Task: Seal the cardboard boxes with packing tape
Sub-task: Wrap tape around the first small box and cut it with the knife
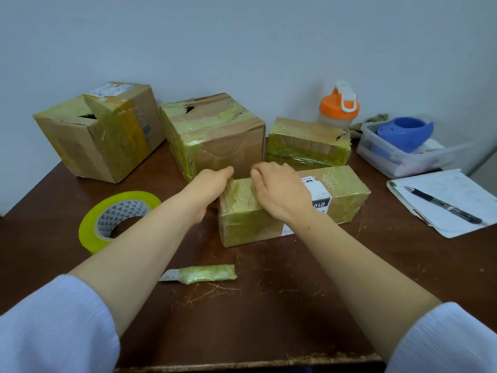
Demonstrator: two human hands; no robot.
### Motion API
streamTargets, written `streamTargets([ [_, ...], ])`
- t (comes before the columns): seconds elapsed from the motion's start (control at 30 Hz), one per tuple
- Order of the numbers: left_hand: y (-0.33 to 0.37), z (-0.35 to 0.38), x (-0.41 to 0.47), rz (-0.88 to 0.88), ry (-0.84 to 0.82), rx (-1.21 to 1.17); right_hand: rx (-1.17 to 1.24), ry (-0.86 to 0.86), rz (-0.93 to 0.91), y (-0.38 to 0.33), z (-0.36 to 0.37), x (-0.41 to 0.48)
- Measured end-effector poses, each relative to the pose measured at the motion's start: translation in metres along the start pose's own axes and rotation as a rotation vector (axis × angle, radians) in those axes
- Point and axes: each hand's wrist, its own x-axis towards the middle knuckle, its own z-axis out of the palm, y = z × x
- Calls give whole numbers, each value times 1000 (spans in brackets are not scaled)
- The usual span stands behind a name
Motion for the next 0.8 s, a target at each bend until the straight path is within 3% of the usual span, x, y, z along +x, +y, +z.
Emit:
streamTargets([
  [0.07, -5, -3, -4, -5, -36, 12, 214, 132, 49, 10, -15, 0],
  [0.17, -10, -7, -10, -35, -29, 4, 122, 299, 314, 43, -34, -7],
  [0.3, -15, -6, -21, -65, -23, -110, 173, 76, 684, 81, -44, -23],
  [0.5, -21, -10, -29, 131, 102, -254, 825, 453, 787, 92, -47, -37],
  [0.57, -26, -12, -30, 205, 133, -265, 975, 436, 843, 91, -43, -45],
  [0.8, -54, -18, -33, 223, 41, -253, 1106, 437, 873, 93, -20, -78],
])
